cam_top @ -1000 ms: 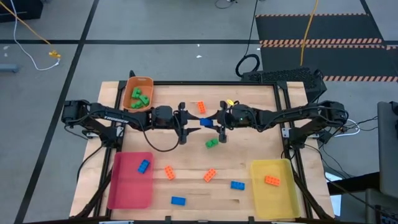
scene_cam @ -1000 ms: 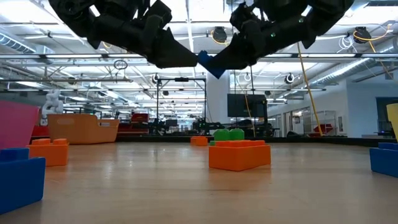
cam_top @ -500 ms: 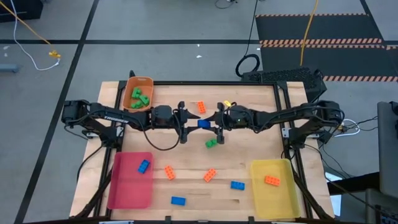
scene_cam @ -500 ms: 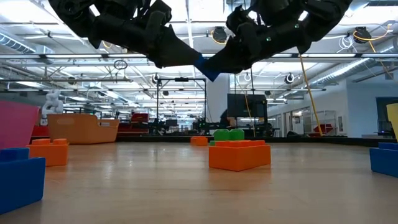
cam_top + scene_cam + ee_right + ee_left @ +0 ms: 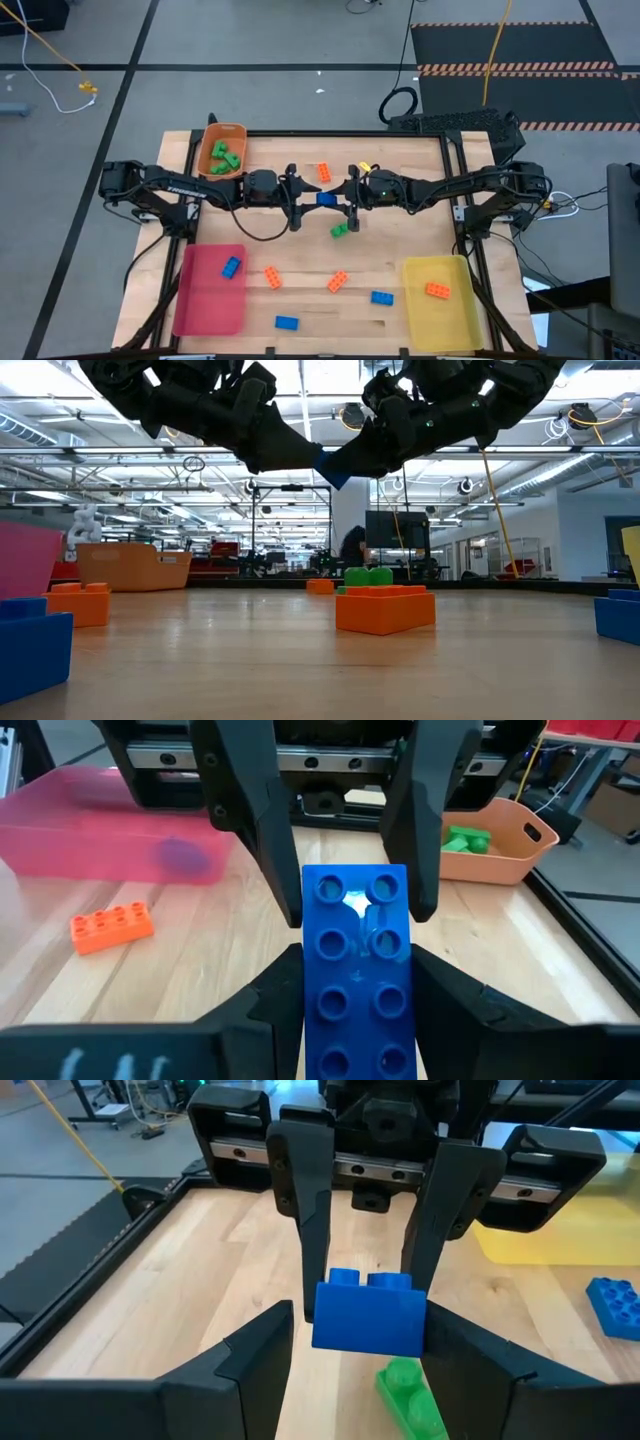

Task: Sort & place blocks by color
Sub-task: Put the blue game piece into the red bin, then put the orange game piece into the yellow bin

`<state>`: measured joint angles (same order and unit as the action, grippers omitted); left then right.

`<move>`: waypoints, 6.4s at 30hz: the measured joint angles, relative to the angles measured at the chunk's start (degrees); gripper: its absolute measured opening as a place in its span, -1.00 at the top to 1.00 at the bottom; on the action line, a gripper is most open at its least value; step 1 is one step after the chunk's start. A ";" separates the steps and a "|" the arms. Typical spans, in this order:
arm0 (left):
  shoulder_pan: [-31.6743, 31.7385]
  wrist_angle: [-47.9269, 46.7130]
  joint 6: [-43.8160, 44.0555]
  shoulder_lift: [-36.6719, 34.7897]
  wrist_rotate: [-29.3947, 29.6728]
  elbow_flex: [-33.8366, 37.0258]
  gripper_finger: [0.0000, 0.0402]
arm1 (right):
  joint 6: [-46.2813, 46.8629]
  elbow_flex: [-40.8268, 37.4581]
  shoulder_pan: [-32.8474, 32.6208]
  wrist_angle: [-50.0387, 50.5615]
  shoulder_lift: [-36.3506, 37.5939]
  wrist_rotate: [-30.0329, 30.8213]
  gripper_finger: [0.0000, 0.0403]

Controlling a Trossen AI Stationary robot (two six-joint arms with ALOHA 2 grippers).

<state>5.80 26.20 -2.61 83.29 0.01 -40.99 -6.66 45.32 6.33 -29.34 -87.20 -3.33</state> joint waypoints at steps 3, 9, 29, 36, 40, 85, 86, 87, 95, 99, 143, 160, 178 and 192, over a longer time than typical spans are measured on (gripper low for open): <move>0.01 0.07 -0.04 0.00 0.02 0.00 -0.04 | 0.01 0.00 0.00 0.00 0.00 0.00 0.34; 0.00 0.50 0.13 0.00 0.04 0.00 -0.02 | 0.04 0.00 0.00 0.04 0.00 0.02 0.34; -1.33 -0.84 3.87 -0.04 0.14 0.00 0.16 | 1.81 -0.02 -0.02 4.19 0.71 3.59 -0.41; -1.12 -6.86 3.78 -2.40 1.07 -0.09 0.31 | -1.56 -0.02 -0.04 14.30 5.78 8.14 -0.41; -0.67 -13.61 3.18 -5.88 2.77 -0.08 0.30 | -1.73 -0.02 0.04 19.29 9.38 9.68 -0.42; -45.92 -56.83 67.28 -26.08 -0.27 0.00 0.30 | 0.23 -10.51 3.82 23.51 31.50 16.84 -0.42; -47.05 -57.75 69.31 -26.48 -0.67 0.00 0.30 | 0.15 -10.51 3.82 22.98 31.50 16.83 -0.42; -48.12 -58.88 71.42 -26.82 -1.46 -0.02 0.30 | 0.03 -10.51 3.82 22.57 31.50 16.83 -0.42; -54.32 -73.72 88.04 -27.20 -6.71 0.00 0.28 | -0.02 -10.51 3.82 20.74 31.50 16.79 -0.42; -54.09 -72.92 92.40 -27.10 -5.62 0.00 0.02 | 0.23 -10.51 3.81 20.98 31.47 16.77 -0.42; -18.73 -55.98 46.53 -25.53 -0.62 -0.02 -0.20 | -1.17 -10.49 3.39 20.39 31.45 17.01 -0.42; -10.05 -46.25 30.91 -21.77 1.12 -0.88 -0.16 | -1.91 -10.49 3.41 21.49 31.59 21.21 -0.42; -6.69 -27.47 7.19 -3.55 4.15 -8.94 -0.16 | -4.09 -10.45 3.52 26.66 40.02 22.99 -0.42; 9.82 -22.94 12.09 4.74 4.41 -8.87 -0.16 | 8.50 -10.42 6.46 15.73 20.80 21.90 -0.42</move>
<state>15.63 3.26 9.47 88.03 4.42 -49.87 1.84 34.90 12.79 -13.62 -66.40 18.57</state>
